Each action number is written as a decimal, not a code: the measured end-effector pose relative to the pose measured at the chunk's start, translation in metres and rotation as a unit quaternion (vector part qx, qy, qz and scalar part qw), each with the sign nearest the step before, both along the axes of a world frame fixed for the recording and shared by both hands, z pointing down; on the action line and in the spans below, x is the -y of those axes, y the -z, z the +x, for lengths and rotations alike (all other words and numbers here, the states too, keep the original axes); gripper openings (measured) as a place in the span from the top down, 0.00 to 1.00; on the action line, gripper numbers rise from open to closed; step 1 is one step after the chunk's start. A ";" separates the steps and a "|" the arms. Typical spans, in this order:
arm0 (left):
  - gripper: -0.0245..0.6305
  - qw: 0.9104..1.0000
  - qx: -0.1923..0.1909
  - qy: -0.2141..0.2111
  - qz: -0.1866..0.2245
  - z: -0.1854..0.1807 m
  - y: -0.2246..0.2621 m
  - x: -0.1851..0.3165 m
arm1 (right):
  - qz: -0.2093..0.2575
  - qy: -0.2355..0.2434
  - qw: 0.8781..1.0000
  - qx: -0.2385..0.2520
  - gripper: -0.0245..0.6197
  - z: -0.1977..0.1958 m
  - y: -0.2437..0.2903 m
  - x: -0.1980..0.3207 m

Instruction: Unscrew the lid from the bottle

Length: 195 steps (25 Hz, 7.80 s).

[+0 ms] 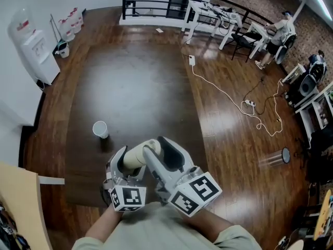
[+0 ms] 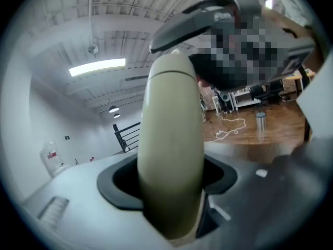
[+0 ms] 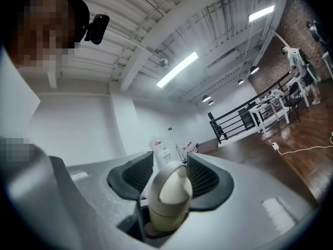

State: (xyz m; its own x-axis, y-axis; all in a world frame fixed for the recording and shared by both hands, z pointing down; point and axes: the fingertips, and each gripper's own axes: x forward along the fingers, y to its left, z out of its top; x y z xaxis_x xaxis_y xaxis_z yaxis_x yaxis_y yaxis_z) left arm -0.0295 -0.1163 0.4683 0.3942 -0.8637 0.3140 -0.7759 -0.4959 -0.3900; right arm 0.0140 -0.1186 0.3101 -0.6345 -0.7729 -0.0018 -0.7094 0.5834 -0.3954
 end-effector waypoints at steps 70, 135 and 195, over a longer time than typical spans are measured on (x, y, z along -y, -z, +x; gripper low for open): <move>0.48 0.998 -0.001 0.008 0.066 -0.005 0.026 0.001 | -0.053 0.063 0.994 0.067 0.77 0.011 -0.001 -0.021; 0.48 0.901 -0.230 -0.344 -0.127 0.049 0.006 -0.071 | 0.169 0.306 0.914 -0.207 0.87 -0.002 0.028 -0.059; 0.48 0.923 -0.113 -0.336 -0.153 0.047 -0.146 -0.041 | 0.018 0.028 0.938 -0.344 0.87 0.025 -0.170 -0.033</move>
